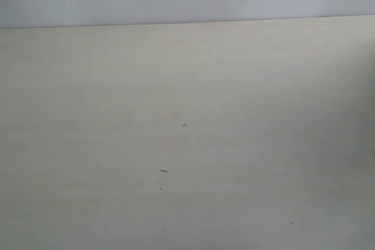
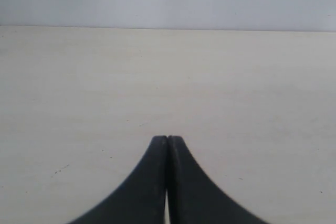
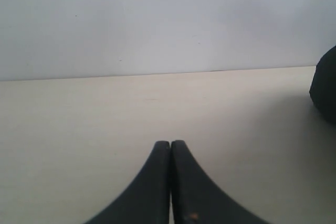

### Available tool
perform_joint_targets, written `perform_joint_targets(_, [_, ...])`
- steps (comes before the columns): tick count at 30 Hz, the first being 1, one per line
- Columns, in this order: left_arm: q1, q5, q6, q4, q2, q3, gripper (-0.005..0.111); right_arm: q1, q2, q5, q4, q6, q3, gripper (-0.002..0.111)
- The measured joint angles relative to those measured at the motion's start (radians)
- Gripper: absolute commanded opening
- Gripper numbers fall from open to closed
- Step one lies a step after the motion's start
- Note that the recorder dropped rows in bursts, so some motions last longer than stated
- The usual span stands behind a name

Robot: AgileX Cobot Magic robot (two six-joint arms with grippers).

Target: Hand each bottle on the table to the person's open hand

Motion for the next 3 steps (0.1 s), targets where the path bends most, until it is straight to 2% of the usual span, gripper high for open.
perform_joint_targets(3, [0.000,0.000,0.000,0.000,0.000,0.000,0.000,0.000,0.000,0.000,0.000,0.000,0.000,0.000])
